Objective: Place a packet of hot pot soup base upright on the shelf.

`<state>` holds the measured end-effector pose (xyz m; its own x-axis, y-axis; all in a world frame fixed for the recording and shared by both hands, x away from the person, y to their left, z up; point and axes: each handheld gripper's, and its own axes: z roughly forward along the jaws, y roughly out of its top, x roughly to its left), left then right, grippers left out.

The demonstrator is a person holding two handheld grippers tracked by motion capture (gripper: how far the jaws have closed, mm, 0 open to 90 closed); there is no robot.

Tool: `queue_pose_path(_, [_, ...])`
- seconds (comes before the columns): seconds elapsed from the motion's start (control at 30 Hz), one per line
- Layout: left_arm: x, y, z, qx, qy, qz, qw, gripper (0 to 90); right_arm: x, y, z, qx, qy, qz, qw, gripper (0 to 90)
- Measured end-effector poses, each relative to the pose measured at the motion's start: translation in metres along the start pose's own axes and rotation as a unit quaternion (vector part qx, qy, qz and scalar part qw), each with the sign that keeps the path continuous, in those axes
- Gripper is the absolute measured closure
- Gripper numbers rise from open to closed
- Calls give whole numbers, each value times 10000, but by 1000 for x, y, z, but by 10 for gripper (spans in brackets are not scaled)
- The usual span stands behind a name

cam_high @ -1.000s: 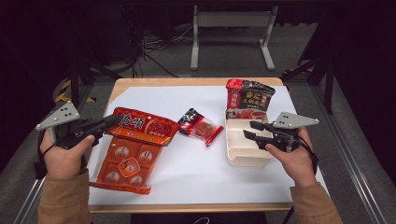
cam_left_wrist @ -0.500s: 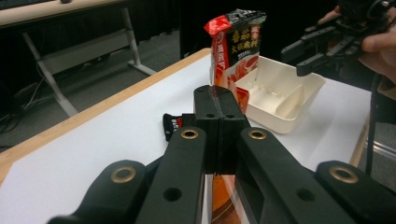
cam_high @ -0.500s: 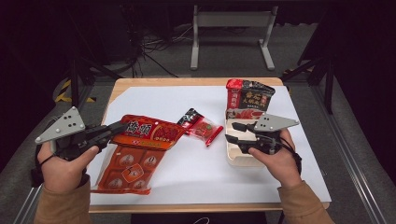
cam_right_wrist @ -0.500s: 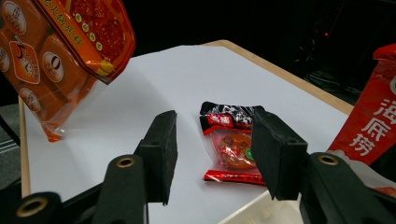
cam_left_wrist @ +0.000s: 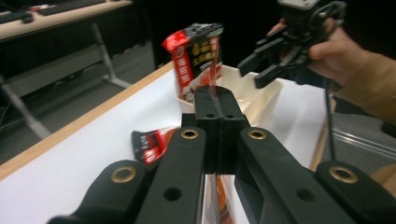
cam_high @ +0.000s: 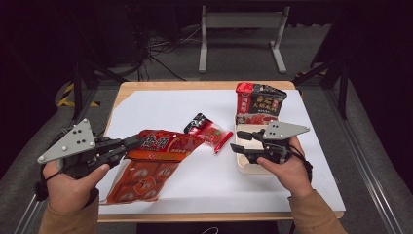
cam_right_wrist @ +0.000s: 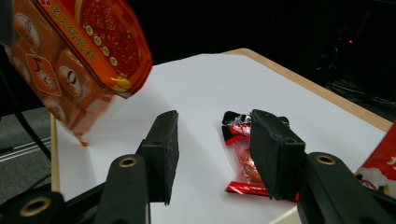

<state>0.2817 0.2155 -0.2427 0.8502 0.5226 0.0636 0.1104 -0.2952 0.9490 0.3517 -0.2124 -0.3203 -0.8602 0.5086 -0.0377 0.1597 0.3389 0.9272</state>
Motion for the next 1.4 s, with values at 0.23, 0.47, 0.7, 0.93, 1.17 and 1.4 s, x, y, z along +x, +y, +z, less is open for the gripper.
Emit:
queue_pose_path(0.23, [-8, 4, 8, -139, -92, 115, 9998, 900, 3, 1, 6, -62, 179, -61, 9998, 505])
queue_pose_path(0.47, [-10, 8, 19, -358, -142, 156, 9991, 900, 6, 3, 17, -270, 534, -87, 9982, 399])
queue_pose_path(0.7, [-12, 11, 32, -640, -296, 274, 9971, 900, 8, 8, 30, -579, 868, -49, 9945, 373])
queue_pose_path(0.93, [-6, 9, 45, -956, -557, 235, 9936, 900, 8, 12, 35, -817, 1112, -34, 9904, 372])
queue_pose_path(1.17, [-2, 4, 57, -1089, -675, 212, 9915, 900, 10, 17, 41, -969, 1417, -78, 9851, 412])
queue_pose_path(1.4, [2, 1, 61, -1096, -665, 151, 9916, 900, 13, 21, 45, -1020, 1670, -34, 9807, 589])
